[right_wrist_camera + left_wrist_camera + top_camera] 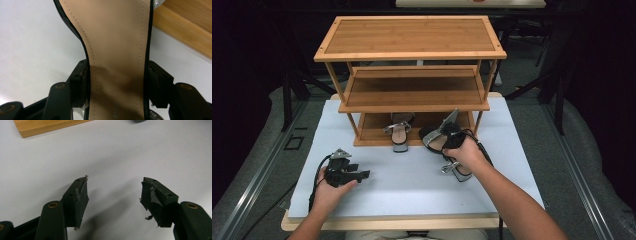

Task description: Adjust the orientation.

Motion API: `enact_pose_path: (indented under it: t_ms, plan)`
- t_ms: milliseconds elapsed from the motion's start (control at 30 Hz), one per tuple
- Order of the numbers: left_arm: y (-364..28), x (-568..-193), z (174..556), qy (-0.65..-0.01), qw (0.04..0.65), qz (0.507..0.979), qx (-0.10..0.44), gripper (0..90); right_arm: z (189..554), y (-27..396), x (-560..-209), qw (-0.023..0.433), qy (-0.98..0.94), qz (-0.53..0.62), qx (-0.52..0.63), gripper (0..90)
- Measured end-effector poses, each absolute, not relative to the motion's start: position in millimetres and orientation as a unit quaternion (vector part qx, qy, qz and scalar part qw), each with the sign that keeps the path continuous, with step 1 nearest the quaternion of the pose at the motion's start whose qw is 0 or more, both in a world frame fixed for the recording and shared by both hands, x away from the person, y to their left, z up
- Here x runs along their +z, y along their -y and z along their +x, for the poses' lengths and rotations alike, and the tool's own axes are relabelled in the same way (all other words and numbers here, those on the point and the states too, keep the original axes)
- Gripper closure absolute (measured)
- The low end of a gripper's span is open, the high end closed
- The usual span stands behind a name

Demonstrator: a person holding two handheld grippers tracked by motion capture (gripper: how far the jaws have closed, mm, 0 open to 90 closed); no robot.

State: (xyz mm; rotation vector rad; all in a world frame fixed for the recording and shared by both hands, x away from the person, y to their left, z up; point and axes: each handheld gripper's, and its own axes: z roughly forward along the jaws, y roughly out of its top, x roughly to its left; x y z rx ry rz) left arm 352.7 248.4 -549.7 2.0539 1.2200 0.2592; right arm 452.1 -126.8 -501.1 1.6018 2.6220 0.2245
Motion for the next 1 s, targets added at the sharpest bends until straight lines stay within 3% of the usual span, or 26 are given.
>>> enact_pose_path:
  t_ms: [67, 200, 267, 367, 467, 500, 567, 633, 1000]
  plan:
    - [-249, -550, 353, -0.474, 0.361, 0.797, 0.1, 37.9, 456, 125, -497, 0.017, -0.855, 0.517, 0.044, 42.2]
    - [-248, -550, 353, -0.472, 0.361, 0.798, 0.1, 37.9, 458, 124, -503, 0.033, -0.844, 0.531, 0.065, 42.1]
    - [-248, -550, 353, -0.472, 0.359, 0.799, 0.099, 37.9, 460, 126, -505, 0.005, -0.838, 0.541, 0.071, 42.0]
    - [-248, -550, 353, -0.473, 0.359, 0.799, 0.1, 37.8, 460, 128, -506, 0.03, -0.839, 0.539, 0.067, 41.7]
    - [-247, -551, 353, -0.473, 0.359, 0.798, 0.099, 37.9, 460, 132, -504, -0.015, -0.838, 0.54, 0.077, 40.7]
    - [-247, -551, 353, -0.473, 0.359, 0.799, 0.099, 37.9, 457, 130, -506, 0.026, -0.838, 0.54, 0.074, 40.3]
    - [-247, -551, 353, -0.474, 0.358, 0.798, 0.1, 37.9, 458, 131, -499, 0.006, -0.844, 0.534, 0.052, 38.5]
    - [-246, -551, 352, -0.474, 0.359, 0.798, 0.1, 37.9, 454, 132, -506, 0.023, -0.837, 0.534, 0.118, 36.7]
    - [-246, -551, 352, -0.473, 0.358, 0.799, 0.101, 37.9, 437, 139, -480, 0.053, -0.841, 0.516, 0.154, 34.8]
